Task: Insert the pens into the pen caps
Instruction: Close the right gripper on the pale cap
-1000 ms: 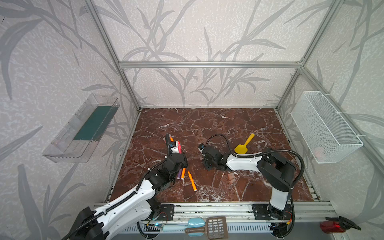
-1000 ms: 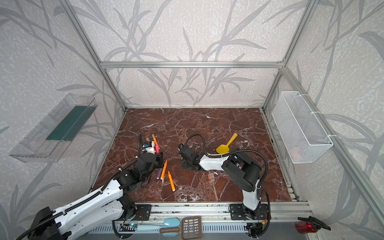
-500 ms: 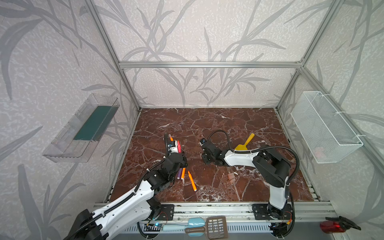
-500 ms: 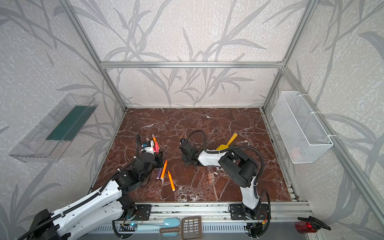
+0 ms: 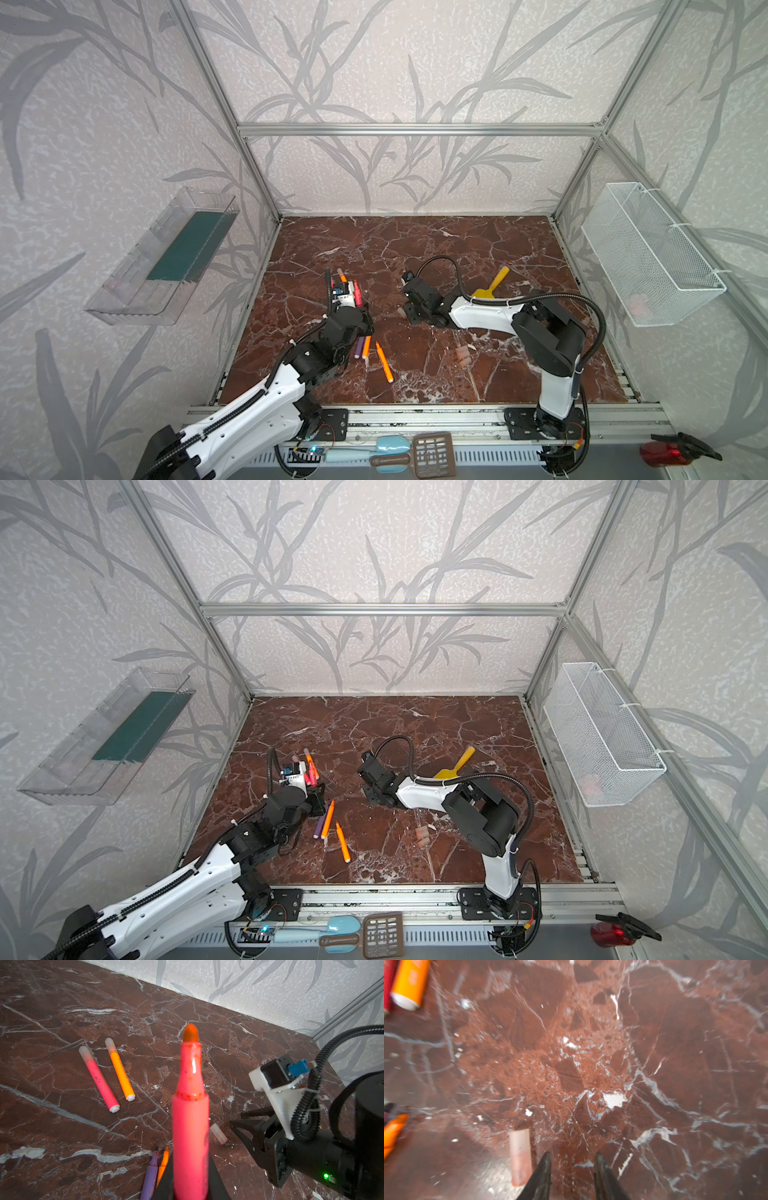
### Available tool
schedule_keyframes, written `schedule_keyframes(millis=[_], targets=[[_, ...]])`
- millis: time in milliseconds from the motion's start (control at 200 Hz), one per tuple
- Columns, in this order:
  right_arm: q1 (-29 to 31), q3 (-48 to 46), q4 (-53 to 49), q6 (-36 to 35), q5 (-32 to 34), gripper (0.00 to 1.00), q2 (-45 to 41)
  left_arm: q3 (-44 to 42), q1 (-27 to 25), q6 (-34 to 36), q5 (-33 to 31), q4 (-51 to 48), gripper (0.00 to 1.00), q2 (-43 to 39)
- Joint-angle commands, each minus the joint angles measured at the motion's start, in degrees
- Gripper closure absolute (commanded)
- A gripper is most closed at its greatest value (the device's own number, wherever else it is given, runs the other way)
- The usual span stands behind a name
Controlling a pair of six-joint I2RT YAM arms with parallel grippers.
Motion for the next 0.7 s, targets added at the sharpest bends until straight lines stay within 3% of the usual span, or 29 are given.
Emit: schedule_keyframes(millis=[0, 255, 695], targets=[[1.1, -0.4, -0.6, -0.1, -1.6, 0.62, -3.8, -1.1, 0.2, 0.1, 0.9, 0.5, 1.0, -1.3], [2.8, 3.4, -2.6, -0.2, -5.6, 0.59, 1.2, -2.6, 0.2, 0.5, 1.8, 1.2, 1.0, -4.1], [3.7, 7.9, -8.1, -0.2, -2.3, 0.6, 7.3, -2.8, 0.2, 0.5, 2.0, 0.7, 1.0, -5.3]])
